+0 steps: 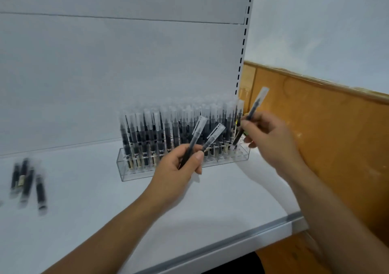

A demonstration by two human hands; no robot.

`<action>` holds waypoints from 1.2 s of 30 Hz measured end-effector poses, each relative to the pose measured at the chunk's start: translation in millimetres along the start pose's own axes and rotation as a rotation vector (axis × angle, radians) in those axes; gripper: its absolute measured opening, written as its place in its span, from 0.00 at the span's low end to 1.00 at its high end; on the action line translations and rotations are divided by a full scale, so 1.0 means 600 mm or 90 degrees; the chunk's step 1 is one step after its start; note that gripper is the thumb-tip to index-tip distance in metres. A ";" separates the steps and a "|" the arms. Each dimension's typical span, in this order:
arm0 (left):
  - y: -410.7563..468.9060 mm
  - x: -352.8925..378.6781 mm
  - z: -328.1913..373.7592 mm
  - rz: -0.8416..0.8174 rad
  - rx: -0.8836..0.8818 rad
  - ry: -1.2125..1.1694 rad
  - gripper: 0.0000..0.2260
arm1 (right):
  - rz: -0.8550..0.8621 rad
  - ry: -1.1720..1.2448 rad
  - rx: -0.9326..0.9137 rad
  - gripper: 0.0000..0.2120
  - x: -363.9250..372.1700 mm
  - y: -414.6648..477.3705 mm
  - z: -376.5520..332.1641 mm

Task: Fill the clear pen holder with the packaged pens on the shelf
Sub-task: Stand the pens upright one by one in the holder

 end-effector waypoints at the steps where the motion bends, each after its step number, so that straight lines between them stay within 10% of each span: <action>1: 0.000 -0.001 -0.002 -0.003 0.002 0.004 0.07 | 0.021 -0.001 -0.002 0.03 -0.010 0.009 0.001; 22: 0.000 -0.006 -0.003 -0.004 -0.001 -0.019 0.08 | -0.111 -0.344 0.060 0.09 0.018 0.055 0.031; 30: 0.001 -0.006 -0.004 -0.001 -0.003 -0.029 0.07 | 0.008 -0.201 0.041 0.05 -0.007 -0.002 0.020; 36: 0.000 -0.004 -0.004 -0.014 0.007 -0.036 0.07 | -0.203 0.040 0.103 0.03 0.076 -0.056 0.013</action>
Point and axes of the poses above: each hand's wrist, its own y-axis towards the middle knuckle, its own x-axis out of the palm, z = x × y, the point moved 5 cm from there along y, towards the middle knuckle, and after that the axes turned 4 degrees about y, right-handed, at the moved point
